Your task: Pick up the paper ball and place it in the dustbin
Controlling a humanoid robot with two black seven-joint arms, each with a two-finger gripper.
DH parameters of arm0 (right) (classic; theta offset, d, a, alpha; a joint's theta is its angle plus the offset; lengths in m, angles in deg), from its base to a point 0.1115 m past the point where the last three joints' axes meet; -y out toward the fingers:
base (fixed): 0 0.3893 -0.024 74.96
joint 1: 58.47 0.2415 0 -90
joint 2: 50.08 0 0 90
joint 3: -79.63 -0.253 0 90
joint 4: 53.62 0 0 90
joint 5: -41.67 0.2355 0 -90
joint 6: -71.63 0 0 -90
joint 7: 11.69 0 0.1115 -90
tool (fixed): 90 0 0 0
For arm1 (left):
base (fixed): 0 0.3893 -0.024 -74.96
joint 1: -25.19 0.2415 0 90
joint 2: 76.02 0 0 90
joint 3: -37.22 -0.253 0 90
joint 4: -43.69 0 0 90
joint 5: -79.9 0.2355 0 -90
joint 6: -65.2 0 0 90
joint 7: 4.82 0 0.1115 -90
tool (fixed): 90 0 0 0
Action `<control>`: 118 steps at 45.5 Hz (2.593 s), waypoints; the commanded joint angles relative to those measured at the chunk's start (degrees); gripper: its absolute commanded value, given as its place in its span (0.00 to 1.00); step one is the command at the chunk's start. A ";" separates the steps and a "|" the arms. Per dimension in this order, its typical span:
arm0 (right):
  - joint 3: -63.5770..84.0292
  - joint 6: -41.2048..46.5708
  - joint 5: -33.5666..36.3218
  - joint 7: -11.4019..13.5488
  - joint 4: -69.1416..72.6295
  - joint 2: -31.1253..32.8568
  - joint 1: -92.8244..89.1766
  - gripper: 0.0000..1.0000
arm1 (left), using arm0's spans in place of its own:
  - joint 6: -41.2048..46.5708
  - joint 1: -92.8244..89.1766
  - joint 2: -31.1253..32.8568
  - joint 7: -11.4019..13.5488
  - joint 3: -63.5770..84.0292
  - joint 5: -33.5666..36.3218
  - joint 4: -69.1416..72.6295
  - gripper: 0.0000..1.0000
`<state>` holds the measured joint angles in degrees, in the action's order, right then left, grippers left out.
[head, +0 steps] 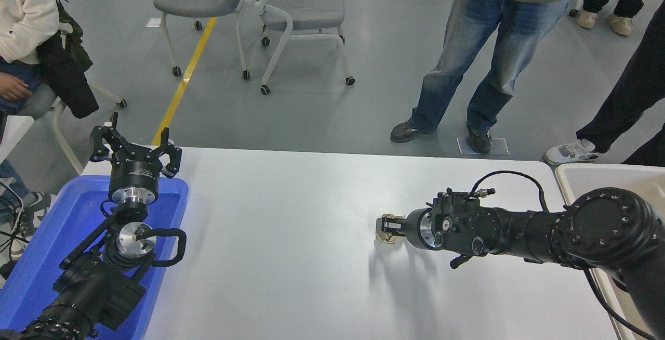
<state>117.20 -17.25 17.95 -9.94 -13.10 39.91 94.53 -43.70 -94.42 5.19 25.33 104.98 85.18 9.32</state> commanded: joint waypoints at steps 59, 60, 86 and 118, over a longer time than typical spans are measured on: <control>14.55 26.91 6.75 -0.16 35.51 17.57 55.28 0.00 | 0.00 0.00 0.00 0.00 0.00 0.00 0.00 0.99; 14.90 27.88 6.75 -0.08 35.59 18.01 56.51 0.00 | 0.00 0.00 0.00 0.00 0.00 0.00 0.00 0.99; 25.45 18.15 9.74 5.81 35.07 30.22 66.98 0.00 | 0.00 0.08 0.00 0.00 0.00 0.00 0.00 0.99; -16.98 -21.24 13.35 8.63 0.29 57.49 16.38 0.00 | 0.00 0.00 0.00 0.00 0.00 0.00 0.00 0.99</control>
<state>123.78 -32.73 29.02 -1.36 6.50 94.95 134.81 -43.70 -94.42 5.19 25.32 104.98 85.18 9.33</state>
